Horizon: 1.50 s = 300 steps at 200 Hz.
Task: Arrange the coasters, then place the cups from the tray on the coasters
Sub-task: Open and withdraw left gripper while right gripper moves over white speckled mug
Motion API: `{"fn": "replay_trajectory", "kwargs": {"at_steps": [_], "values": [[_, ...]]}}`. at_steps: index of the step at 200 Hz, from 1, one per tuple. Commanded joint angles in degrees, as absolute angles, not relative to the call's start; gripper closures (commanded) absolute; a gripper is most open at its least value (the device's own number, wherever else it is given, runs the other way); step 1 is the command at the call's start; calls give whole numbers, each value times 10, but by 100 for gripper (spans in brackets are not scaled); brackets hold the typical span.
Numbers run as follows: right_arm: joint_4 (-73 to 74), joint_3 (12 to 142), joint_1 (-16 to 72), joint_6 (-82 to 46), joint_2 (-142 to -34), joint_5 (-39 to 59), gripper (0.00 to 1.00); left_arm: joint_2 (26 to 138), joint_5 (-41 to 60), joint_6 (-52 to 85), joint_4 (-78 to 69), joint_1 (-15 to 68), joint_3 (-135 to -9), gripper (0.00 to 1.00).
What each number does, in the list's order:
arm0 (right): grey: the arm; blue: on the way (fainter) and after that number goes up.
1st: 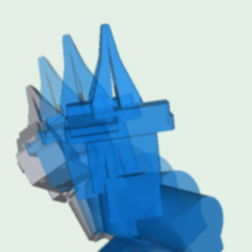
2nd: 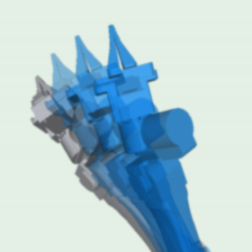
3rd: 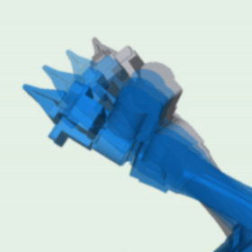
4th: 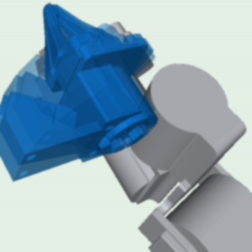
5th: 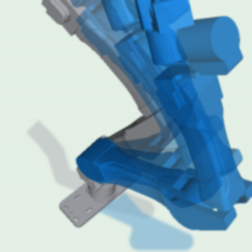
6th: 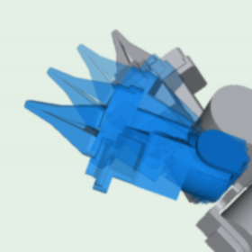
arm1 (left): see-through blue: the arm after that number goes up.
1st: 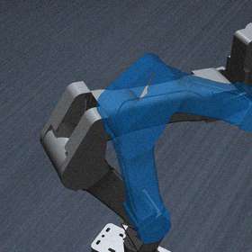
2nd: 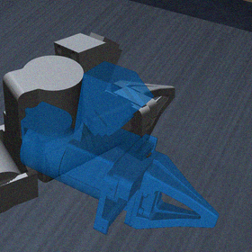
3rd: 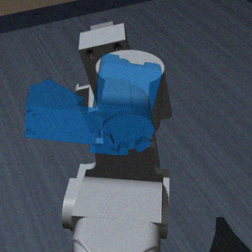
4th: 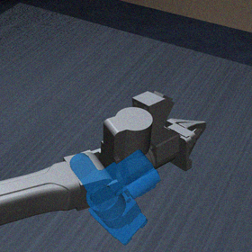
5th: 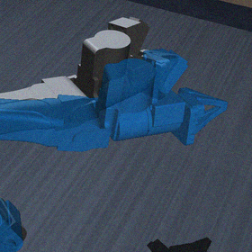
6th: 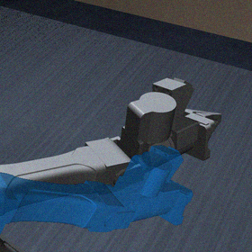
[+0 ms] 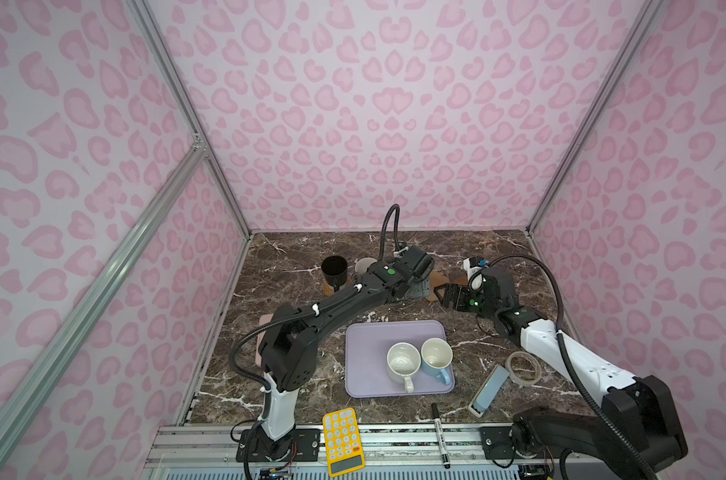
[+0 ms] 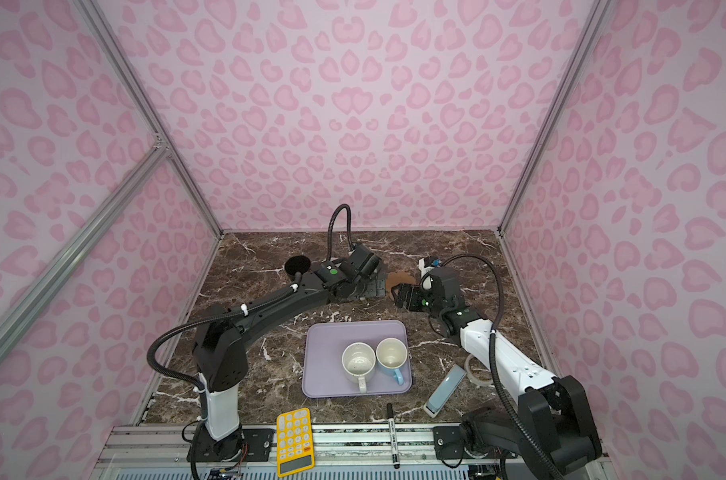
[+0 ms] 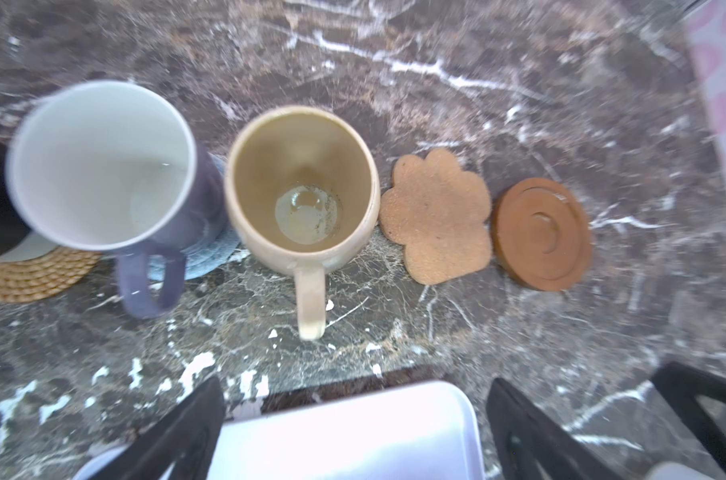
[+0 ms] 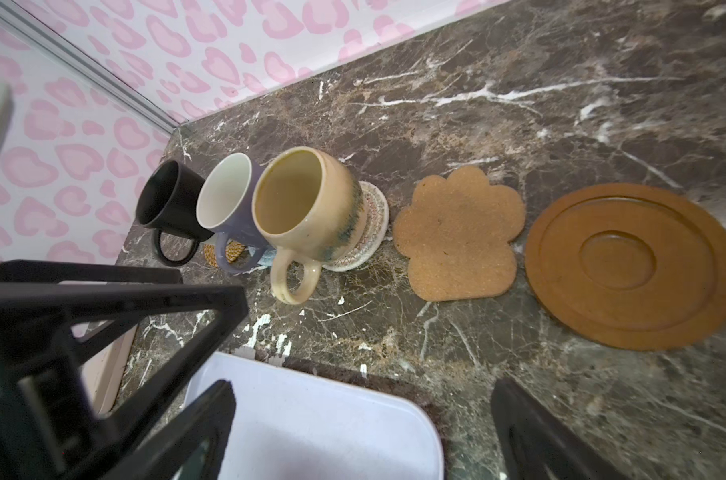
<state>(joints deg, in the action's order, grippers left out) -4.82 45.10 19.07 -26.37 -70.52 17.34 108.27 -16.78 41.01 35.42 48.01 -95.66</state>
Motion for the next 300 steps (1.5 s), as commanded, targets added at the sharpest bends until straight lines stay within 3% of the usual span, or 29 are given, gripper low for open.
{"fn": "replay_trajectory", "kwargs": {"at_steps": [1,49,83,106,159,240,300], "values": [[-102,464,203,-248,-672,146,2,1012,-175,419,308,484,-904,0],[-267,516,291,-207,-584,84,2,795,-115,398,210,484,-708,3],[-353,524,386,-203,-544,54,2,671,-132,411,230,483,-602,3],[-394,529,472,-229,-539,12,2,590,-134,429,258,482,-533,3],[-456,536,643,-314,-556,-87,9,412,-23,427,255,482,-396,3],[-425,539,790,-392,-649,-156,24,380,2,458,254,482,-339,3],[-347,504,807,-408,-708,-143,41,368,-11,486,242,482,-299,3]]}}
